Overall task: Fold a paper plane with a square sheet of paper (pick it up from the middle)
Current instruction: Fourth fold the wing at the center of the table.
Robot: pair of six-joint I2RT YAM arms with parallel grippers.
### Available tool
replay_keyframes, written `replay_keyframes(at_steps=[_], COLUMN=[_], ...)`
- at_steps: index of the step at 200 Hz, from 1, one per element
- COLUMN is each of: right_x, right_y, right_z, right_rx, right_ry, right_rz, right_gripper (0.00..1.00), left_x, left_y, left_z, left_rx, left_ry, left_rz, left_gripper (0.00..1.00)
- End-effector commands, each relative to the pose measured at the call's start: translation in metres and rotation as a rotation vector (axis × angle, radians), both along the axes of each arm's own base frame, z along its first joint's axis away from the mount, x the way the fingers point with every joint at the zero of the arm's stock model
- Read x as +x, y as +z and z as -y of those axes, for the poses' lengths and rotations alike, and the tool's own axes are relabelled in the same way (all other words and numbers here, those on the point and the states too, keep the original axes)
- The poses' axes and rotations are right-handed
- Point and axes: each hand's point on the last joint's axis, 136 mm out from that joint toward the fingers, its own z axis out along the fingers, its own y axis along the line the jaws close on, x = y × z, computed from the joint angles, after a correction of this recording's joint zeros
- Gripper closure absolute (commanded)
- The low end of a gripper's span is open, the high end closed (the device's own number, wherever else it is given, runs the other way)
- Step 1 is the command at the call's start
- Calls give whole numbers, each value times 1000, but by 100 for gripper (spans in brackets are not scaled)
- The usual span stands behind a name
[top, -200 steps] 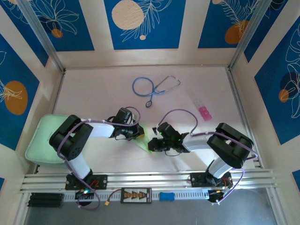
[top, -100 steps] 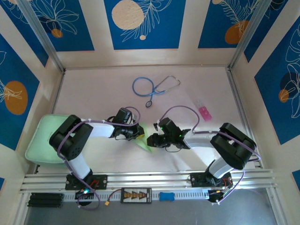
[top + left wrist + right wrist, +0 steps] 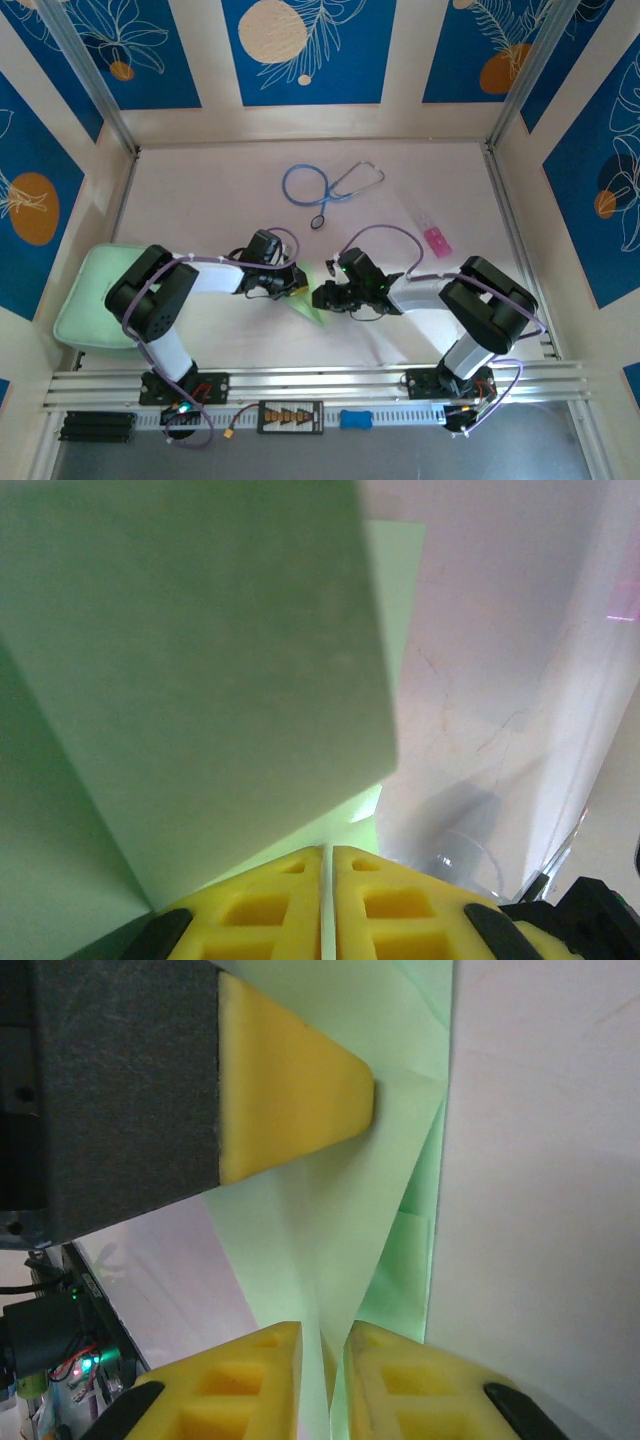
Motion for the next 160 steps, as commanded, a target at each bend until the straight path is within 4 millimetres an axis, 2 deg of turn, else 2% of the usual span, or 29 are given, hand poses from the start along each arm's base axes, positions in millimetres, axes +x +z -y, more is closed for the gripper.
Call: replay_keyframes(at_steps=[1, 35, 117, 136, 160], right_x=[-6, -14, -27, -28, -26], right_y=[-1, -8, -22, -22, -15], right_z=[-2, 2, 7, 10, 12], right_rx=[34, 42, 44, 34, 18], right_ry=[18, 20, 24, 20, 21], right_rz=[-31, -54, -102, -104, -75], right_gripper=[81, 88, 91, 90, 81], left_x=[-8, -8, -10, -10, -9], left_y=[-16, -17, -19, -19, -18], left_z=[-7, -8, -9, -9, -9], left_rx=[41, 43, 48, 48, 47], left_ry=[3, 5, 7, 8, 9], left_rz=[-37, -38, -44, -44, -40], left_gripper=[87, 87, 87, 87, 87])
